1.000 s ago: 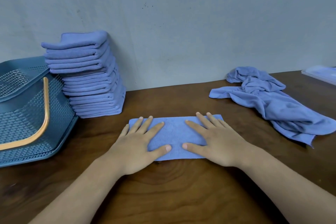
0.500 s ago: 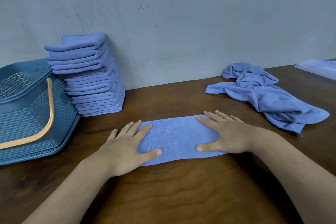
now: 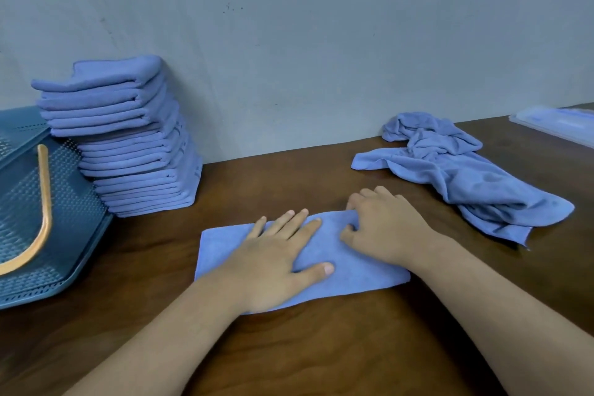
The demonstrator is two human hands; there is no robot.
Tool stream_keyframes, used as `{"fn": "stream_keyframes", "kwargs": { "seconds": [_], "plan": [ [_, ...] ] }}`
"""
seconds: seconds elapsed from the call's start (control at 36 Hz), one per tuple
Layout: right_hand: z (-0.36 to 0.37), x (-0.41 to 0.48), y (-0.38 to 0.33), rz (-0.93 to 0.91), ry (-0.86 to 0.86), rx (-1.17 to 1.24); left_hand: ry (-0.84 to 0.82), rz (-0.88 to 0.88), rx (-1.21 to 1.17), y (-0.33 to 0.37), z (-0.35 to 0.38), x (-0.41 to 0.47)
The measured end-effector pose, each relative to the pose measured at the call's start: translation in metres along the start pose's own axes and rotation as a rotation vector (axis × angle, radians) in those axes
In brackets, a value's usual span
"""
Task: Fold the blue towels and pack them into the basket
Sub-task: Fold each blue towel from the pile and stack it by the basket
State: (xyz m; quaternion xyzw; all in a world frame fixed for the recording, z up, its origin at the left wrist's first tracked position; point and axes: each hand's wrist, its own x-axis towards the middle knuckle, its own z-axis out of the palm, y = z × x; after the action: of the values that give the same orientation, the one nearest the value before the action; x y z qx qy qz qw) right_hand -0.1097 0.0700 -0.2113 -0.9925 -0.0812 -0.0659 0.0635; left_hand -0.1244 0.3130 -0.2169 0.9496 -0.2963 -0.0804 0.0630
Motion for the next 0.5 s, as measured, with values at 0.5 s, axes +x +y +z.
{"fn": "stream_keyframes", "kwargs": {
  "seconds": [0.5],
  "plan": [
    [-0.019,-0.01,0.025,0.217,0.001,0.757,0.028,-0.042,-0.008,0.001,0.003,0.003]
  ]
}}
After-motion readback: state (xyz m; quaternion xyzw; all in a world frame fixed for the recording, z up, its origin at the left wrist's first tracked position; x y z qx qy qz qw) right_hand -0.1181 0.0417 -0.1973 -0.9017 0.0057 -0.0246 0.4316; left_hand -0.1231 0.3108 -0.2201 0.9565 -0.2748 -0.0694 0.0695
